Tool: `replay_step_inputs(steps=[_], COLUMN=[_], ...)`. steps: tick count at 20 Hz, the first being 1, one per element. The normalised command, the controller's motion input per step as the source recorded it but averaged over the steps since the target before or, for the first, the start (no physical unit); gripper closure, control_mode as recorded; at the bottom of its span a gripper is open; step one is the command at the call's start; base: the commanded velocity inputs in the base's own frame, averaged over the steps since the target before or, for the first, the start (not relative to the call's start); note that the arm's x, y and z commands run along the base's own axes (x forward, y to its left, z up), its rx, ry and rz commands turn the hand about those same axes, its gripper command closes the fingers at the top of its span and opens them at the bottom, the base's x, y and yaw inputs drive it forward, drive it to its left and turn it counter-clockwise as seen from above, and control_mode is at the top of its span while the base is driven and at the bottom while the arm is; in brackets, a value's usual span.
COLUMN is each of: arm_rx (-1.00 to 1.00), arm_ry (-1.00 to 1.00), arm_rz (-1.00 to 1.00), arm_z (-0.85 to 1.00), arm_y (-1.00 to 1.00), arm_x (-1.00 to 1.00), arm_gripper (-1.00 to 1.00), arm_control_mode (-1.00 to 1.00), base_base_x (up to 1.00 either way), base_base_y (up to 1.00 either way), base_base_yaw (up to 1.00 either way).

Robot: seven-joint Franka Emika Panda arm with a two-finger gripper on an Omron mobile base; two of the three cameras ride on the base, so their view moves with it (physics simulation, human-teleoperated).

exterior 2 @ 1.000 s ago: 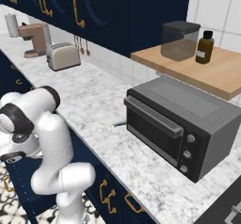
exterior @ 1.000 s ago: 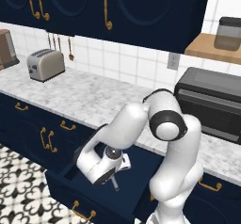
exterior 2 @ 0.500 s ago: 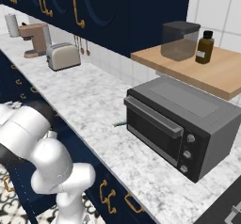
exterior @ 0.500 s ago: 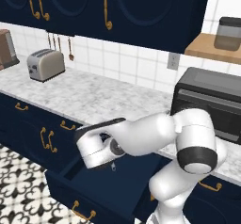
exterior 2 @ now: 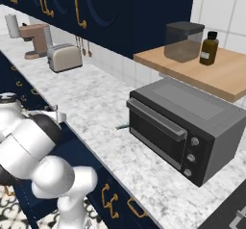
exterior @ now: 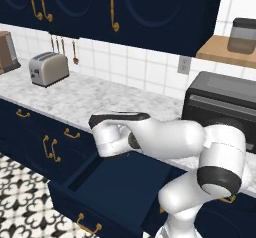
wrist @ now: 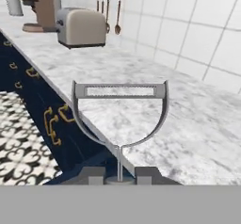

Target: Pick the peeler from the drawer and place it on the counter.

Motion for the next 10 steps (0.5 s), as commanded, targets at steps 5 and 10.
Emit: replay_step_inputs(steps=[5,10], arm_rx=[-0.08,-0.24], arm_ry=[0.29,0.27], arm_rz=[0.06,0.01], arm_z=[0.48,-0.16], arm_y=[-0.24,-0.24], arm_x=[0.99,0.87], arm_gripper=[1.0,1.0], arm_control_mode=[-1.0,-1.0], base_base_x=[0.0,0.0], base_base_y=[0.0,0.0], base_base_yaw=[0.0,0.0])
